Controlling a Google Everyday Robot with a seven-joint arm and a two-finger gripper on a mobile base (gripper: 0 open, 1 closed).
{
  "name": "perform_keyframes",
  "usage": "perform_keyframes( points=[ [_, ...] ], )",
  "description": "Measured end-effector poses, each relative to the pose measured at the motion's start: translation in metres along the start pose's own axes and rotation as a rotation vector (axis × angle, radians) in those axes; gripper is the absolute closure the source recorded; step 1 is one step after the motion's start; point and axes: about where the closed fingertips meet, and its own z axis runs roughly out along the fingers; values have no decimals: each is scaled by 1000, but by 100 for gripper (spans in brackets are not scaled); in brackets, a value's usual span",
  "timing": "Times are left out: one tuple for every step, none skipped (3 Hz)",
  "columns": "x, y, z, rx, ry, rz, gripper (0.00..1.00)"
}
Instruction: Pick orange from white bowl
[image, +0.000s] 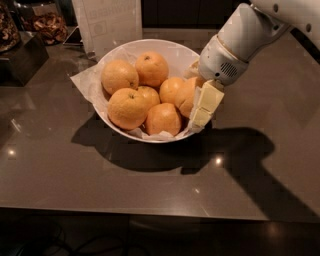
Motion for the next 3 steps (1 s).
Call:
perform_keyframes(
  points=[
    [2,-1,3,-6,-4,1,19],
    [1,-1,2,-5,-4,1,42],
    [0,-1,0,2,-6,-1,65]
  ],
)
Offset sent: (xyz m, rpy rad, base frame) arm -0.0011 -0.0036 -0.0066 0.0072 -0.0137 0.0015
